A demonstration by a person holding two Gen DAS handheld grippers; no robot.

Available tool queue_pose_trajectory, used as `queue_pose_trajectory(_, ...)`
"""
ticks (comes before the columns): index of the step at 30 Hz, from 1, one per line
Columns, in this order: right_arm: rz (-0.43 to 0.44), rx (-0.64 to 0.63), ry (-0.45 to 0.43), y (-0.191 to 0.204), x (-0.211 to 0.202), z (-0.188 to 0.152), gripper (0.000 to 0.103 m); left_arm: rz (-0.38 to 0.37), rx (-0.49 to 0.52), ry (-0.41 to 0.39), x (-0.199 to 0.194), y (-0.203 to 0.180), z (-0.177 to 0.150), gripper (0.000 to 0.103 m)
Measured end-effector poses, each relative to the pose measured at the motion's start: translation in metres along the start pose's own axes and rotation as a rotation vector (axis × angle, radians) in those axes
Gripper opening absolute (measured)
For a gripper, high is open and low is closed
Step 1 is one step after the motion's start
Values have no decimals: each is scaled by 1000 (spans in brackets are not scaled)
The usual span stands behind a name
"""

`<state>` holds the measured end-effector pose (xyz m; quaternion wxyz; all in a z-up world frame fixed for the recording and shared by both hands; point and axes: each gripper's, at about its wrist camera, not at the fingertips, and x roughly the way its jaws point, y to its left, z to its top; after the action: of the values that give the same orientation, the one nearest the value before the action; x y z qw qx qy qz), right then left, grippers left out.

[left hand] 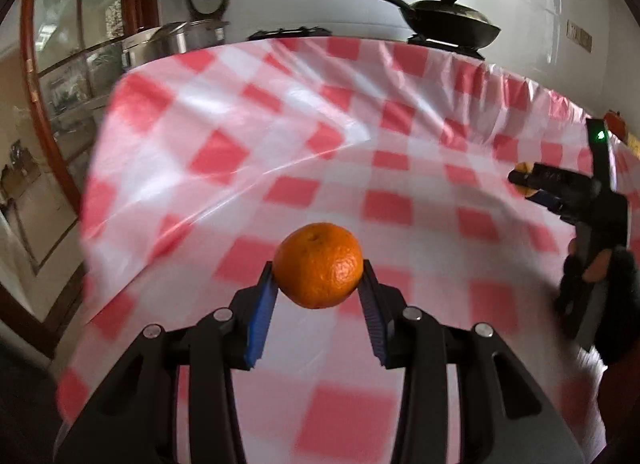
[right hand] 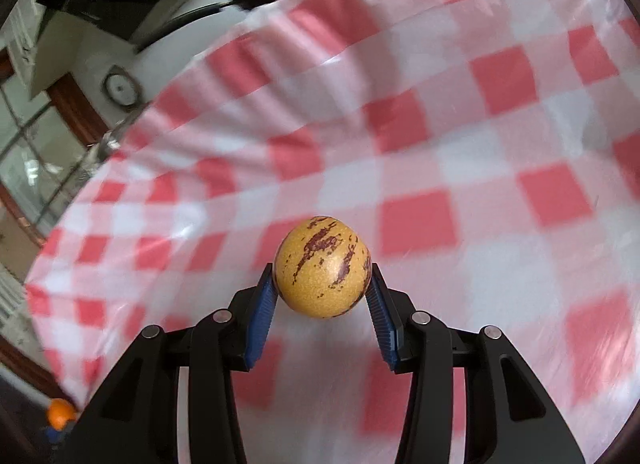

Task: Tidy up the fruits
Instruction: 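Carry the orange in the left tool and striped fruit in the right tool to the box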

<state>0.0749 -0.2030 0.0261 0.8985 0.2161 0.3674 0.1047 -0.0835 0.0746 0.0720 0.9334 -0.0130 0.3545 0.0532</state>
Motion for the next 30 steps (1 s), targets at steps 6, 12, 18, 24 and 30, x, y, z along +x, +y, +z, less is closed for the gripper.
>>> queue_pose_trajectory(6,122,-101,78,72,-23,-66,45,49,-42,35,-21,50,-46,41)
queue_pose_trajectory(12,229,-175,141,136,-44,-125,45,88,-105,54,-45,94,-86,41)
queue_pose_trajectory(18,309,-290,217,190,-67,-181,45,145,-136,37,-79,129,-123,41)
queue_pose_trajectory(24,389,-509,276,248,-97,-248,45,221,-157,29,-113,163,-166,41)
queue_pose_trajectory(30,465,-730,352,293,-117,-319,45,291,-246,88,-132,209,-221,41)
